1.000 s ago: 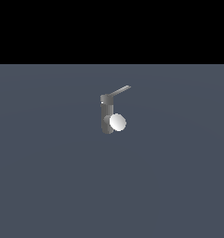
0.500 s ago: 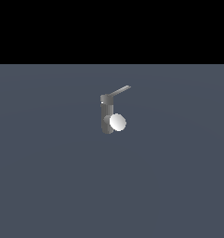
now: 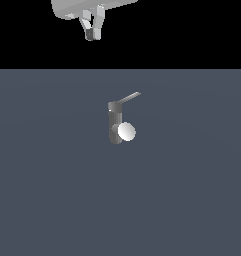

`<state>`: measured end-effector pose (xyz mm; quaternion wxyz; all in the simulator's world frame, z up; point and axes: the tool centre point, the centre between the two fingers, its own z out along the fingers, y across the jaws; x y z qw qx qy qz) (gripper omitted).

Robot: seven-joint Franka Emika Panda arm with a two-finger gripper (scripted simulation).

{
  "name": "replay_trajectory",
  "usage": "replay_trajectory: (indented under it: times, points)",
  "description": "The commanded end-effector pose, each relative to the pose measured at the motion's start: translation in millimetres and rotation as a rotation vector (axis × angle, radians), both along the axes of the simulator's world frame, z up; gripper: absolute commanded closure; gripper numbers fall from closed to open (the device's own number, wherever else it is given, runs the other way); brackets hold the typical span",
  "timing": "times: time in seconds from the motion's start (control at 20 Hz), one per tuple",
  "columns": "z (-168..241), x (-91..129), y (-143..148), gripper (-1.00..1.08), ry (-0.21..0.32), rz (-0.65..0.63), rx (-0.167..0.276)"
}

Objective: Turn on the faucet by rotating a designated handle.

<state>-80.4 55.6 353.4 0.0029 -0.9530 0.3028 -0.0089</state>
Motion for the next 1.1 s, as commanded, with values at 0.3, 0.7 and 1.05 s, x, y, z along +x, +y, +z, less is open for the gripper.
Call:
replay_trajectory:
  times: [0.3, 0.7, 1.05]
  points:
    - [-44.9, 57.6, -11.1, 1.08, 0.004, -0.207, 0.004]
    - [-88.6, 110.5, -34.4, 1.08, 0.008, -0.41, 0.004]
    - [-127.7, 153.3, -65.0, 1.08, 0.012, -0.594, 0.003]
